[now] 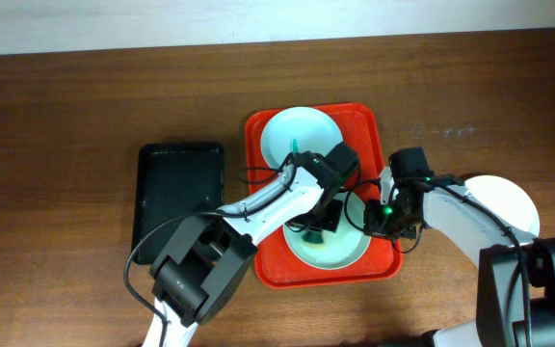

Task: Clean dirty plates on tray and stack at the side
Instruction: 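Scrub the front pale green plate with the sponge while right gripper holds rim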

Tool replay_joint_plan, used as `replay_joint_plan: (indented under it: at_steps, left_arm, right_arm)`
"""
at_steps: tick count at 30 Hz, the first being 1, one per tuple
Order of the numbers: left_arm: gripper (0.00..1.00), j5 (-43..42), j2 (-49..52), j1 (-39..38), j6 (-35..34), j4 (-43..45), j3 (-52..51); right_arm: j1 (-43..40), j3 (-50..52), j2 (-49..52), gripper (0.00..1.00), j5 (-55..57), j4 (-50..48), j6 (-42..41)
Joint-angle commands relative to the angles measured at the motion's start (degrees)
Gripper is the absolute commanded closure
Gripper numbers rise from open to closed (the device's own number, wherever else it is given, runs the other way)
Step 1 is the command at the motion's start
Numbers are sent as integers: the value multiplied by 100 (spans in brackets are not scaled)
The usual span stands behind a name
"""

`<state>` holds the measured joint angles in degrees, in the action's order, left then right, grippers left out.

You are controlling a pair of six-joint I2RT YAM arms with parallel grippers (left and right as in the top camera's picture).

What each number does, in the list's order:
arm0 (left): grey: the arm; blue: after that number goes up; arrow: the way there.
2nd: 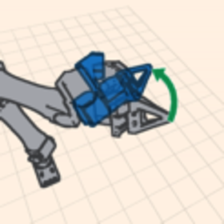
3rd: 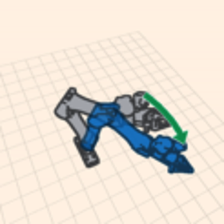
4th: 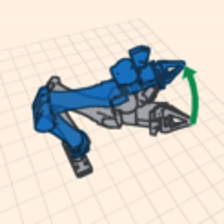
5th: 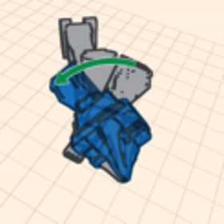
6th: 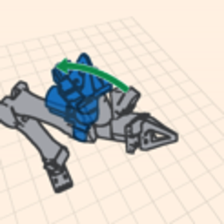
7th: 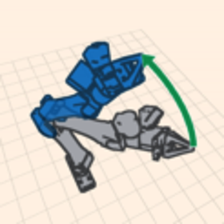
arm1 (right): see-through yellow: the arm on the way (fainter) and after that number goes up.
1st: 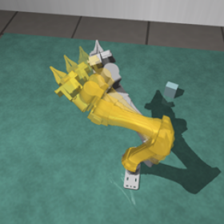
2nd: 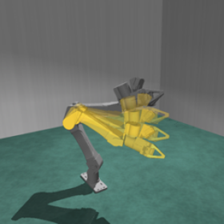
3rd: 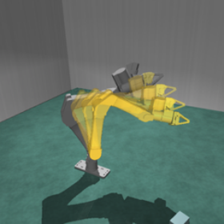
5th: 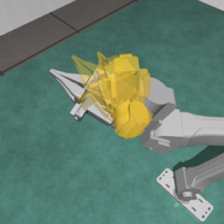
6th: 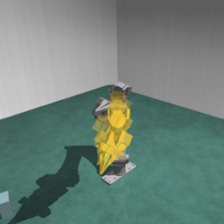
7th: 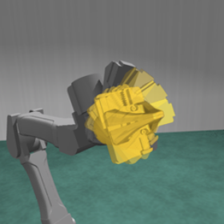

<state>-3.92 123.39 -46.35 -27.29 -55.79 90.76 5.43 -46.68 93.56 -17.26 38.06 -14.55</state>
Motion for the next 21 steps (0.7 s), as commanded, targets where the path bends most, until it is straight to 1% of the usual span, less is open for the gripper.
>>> replay_joint_plan:
  at_steps: [1, 3, 5, 7, 9, 12, 14, 15, 17, 21]
  left_arm:
    - [100, 2573, 227, 227, -55, -345, -61]
    - [100, 3036, 227, 238, -55, -334, 55]
    - [100, 3045, 227, 238, -57, -282, 120]
    - [100, 2865, 227, 238, -55, -186, 122]
    - [100, 2151, 227, 238, -52, -28, 122]
    - [100, 413, 227, 210, -48, 363, 122]
    - [100, -461, 229, 144, 0, 678, 118]
    - [100, -761, 229, 98, 46, 804, 118]
    - [100, -1126, 229, -22, 125, 1008, 118]
    - [100, -1185, 229, -269, 120, 1045, 118]
  right_arm:
    - [17, 114, 153, 96, 439, 33, 33]
    - [17, 114, 153, 96, 439, 33, 33]
    - [17, 114, 153, 96, 439, 39, 33]
    - [17, 114, 153, 96, 442, 50, 33]
    - [17, 114, 153, 96, 442, 50, 33]
    - [17, 114, 153, 96, 442, 50, 33]
    - [17, 114, 153, 96, 442, 50, 33]
    - [17, 114, 153, 96, 442, 50, 33]
    - [17, 114, 153, 96, 442, 52, 33]
    - [17, 114, 153, 96, 439, 59, 33]
